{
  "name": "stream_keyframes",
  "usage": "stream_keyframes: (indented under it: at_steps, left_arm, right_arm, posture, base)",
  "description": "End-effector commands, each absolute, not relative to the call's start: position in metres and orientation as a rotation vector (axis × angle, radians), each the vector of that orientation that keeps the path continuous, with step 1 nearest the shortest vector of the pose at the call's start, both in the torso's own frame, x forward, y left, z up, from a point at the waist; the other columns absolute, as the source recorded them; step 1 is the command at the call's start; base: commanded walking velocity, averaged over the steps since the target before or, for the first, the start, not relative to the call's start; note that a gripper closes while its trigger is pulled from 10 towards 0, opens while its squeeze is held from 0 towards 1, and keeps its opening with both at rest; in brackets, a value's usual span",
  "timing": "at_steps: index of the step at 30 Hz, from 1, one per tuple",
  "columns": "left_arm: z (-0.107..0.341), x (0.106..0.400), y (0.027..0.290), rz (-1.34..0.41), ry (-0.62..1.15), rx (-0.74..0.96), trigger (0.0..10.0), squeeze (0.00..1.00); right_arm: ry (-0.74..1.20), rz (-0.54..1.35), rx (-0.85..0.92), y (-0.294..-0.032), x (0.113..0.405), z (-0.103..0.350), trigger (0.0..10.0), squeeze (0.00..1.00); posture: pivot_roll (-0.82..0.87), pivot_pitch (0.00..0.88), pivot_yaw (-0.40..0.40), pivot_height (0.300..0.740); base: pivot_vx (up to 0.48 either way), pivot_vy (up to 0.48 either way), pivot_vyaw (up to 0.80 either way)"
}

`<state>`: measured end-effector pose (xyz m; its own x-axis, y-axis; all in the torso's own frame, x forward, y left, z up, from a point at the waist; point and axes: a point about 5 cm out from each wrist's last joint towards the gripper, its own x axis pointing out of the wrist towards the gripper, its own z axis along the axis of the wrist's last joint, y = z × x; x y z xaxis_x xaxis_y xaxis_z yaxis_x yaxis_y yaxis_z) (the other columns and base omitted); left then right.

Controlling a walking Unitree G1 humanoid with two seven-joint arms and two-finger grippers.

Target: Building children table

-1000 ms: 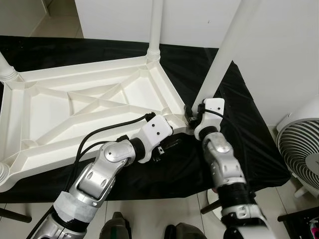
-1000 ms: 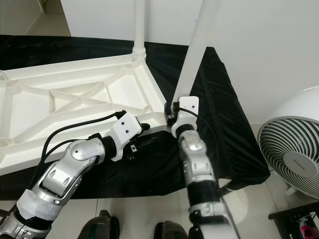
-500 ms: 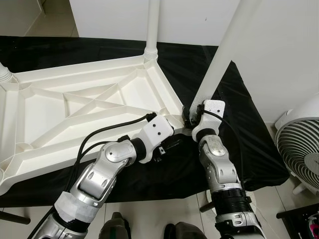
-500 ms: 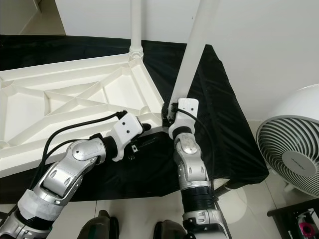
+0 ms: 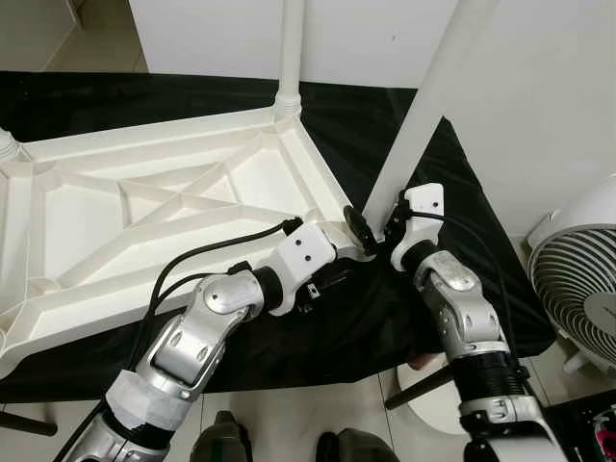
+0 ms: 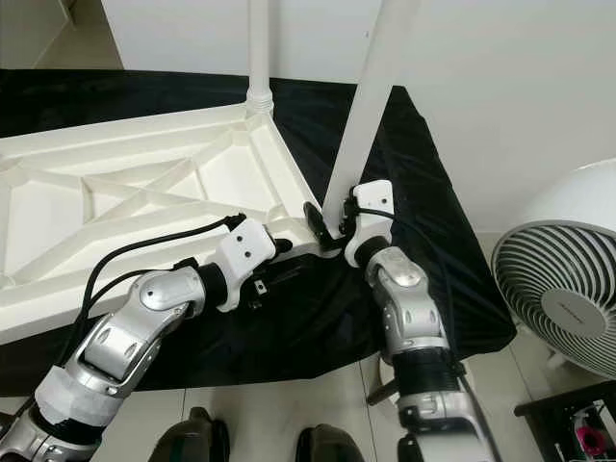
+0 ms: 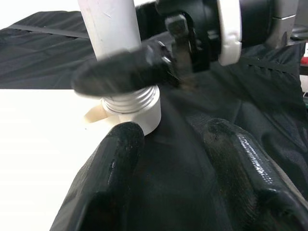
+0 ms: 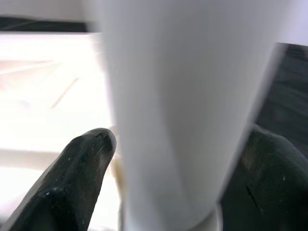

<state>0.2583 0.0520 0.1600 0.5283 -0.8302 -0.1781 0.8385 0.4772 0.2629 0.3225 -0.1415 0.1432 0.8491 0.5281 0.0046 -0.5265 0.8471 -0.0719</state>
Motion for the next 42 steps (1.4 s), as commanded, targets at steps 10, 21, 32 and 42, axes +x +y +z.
stream_keyframes:
  at_steps: [10, 21, 32, 42]
  left_arm:
    - [0.160, 0.261, 0.052, -1.027, 0.030, 0.347, 10.0, 0.00]
    - [0.161, 0.261, 0.053, -1.017, 0.027, 0.346, 10.0, 0.00]
    - [0.161, 0.260, 0.052, -1.030, 0.032, 0.342, 10.0, 0.00]
    - [0.159, 0.258, 0.052, -1.039, 0.039, 0.343, 10.0, 0.00]
  right_arm:
    - [0.013, 0.759, -0.137, -0.136, 0.335, 0.132, 2.8, 0.00]
    - [0.021, 0.788, -0.140, -0.143, 0.335, 0.123, 0.0, 0.00]
    - [0.027, 0.470, -0.155, -0.159, 0.343, 0.124, 5.7, 0.00]
    - [-0.002, 0.118, -0.024, -0.152, 0.333, 0.128, 10.0, 0.00]
  posture:
    - [0.01, 0.012, -0.053, 0.740]
    - [0.01, 0.018, -0.054, 0.740]
    - [0.00, 0.028, -0.042, 0.740]
    - [-0.01, 0.038, -0.039, 0.740]
  base:
    - [0.000, 0.000, 0.00]
    - [0.000, 0.000, 0.00]
    - [0.000, 0.000, 0.00]
    - [0.000, 0.000, 0.00]
